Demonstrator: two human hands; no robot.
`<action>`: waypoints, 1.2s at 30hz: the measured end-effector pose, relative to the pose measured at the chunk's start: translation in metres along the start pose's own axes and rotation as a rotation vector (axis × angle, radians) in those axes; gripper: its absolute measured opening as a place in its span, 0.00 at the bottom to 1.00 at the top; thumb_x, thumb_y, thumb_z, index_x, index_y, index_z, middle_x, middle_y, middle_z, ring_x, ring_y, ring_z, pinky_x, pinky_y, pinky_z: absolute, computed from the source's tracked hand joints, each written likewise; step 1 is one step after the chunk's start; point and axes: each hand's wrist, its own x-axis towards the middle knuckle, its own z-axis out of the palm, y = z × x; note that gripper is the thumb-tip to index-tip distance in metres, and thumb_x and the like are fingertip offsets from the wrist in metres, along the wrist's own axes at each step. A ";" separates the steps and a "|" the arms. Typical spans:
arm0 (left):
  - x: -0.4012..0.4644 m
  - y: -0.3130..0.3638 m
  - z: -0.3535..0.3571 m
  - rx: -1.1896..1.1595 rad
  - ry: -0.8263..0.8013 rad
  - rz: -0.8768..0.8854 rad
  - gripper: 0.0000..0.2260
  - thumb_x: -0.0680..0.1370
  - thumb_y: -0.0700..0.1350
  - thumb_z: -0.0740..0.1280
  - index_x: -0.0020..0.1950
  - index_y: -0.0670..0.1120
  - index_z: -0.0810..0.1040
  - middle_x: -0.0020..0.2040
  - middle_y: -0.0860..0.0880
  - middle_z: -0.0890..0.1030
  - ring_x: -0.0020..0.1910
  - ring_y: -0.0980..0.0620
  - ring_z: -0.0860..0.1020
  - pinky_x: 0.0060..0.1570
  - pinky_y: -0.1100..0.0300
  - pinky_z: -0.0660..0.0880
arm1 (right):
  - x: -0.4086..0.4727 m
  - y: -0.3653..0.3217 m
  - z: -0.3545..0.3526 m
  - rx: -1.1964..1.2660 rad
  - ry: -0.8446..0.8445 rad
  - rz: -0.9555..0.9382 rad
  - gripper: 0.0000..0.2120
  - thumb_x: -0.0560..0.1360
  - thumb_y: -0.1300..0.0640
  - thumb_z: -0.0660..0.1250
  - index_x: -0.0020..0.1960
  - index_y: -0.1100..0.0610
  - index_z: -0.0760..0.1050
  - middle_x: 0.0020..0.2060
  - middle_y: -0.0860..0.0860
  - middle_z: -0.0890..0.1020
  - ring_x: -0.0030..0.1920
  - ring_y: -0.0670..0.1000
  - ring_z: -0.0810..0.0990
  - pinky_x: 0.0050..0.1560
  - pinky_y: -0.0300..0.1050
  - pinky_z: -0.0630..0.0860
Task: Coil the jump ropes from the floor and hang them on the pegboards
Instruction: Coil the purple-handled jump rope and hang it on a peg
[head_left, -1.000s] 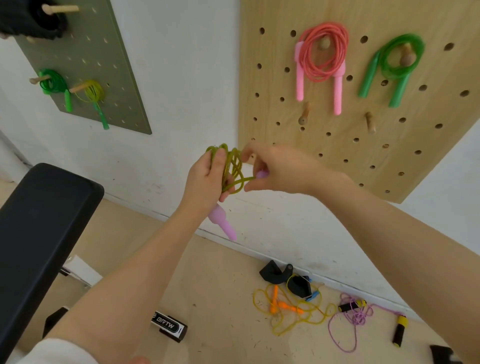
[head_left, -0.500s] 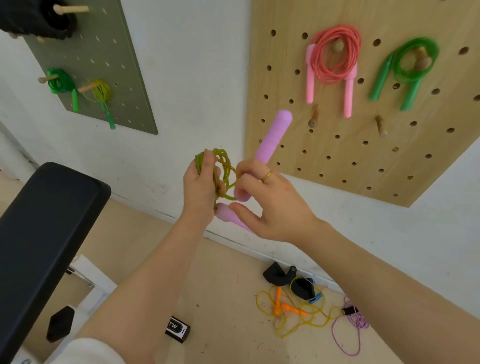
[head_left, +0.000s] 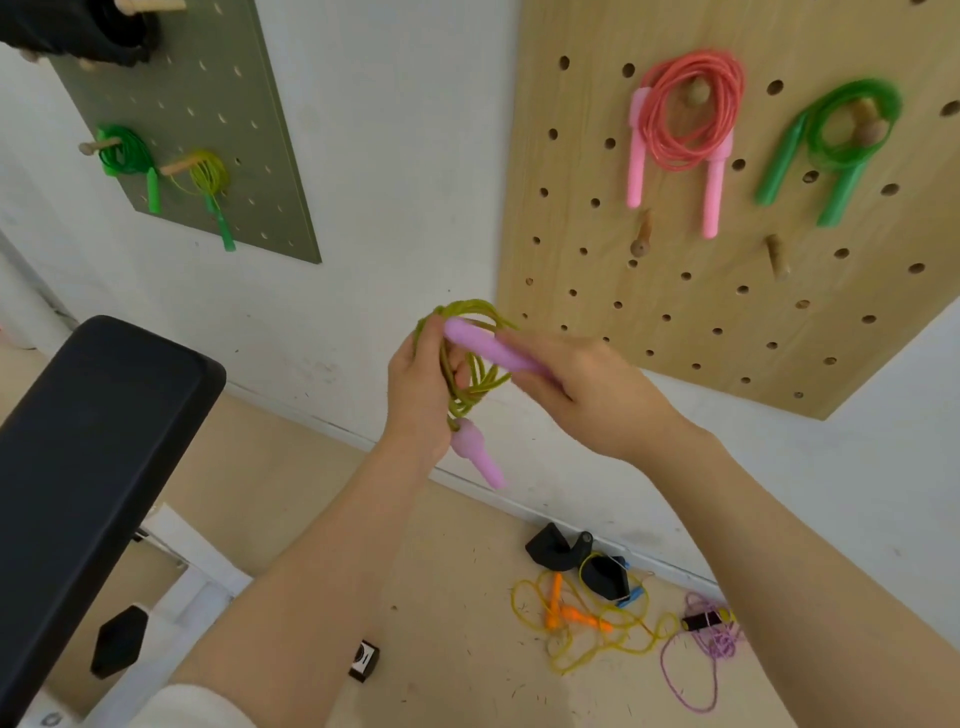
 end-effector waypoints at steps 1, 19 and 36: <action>0.002 0.002 -0.001 0.009 0.001 -0.006 0.15 0.79 0.49 0.59 0.33 0.47 0.69 0.24 0.51 0.67 0.25 0.53 0.65 0.29 0.59 0.63 | -0.003 0.001 0.001 0.003 -0.055 0.023 0.17 0.77 0.54 0.57 0.64 0.53 0.73 0.42 0.53 0.80 0.38 0.53 0.74 0.39 0.49 0.71; -0.032 0.048 0.020 0.081 -0.795 0.217 0.04 0.73 0.42 0.63 0.44 0.42 0.75 0.21 0.52 0.66 0.17 0.56 0.61 0.21 0.68 0.60 | 0.016 -0.051 0.009 0.464 1.020 0.331 0.17 0.73 0.49 0.51 0.58 0.53 0.67 0.53 0.51 0.73 0.52 0.51 0.72 0.57 0.61 0.68; -0.011 0.047 -0.051 0.207 -0.959 -0.057 0.09 0.62 0.46 0.69 0.33 0.41 0.77 0.20 0.53 0.66 0.17 0.58 0.62 0.21 0.71 0.61 | 0.032 0.036 -0.025 2.279 1.063 0.783 0.20 0.83 0.58 0.45 0.53 0.73 0.67 0.48 0.65 0.74 0.50 0.61 0.75 0.40 0.53 0.78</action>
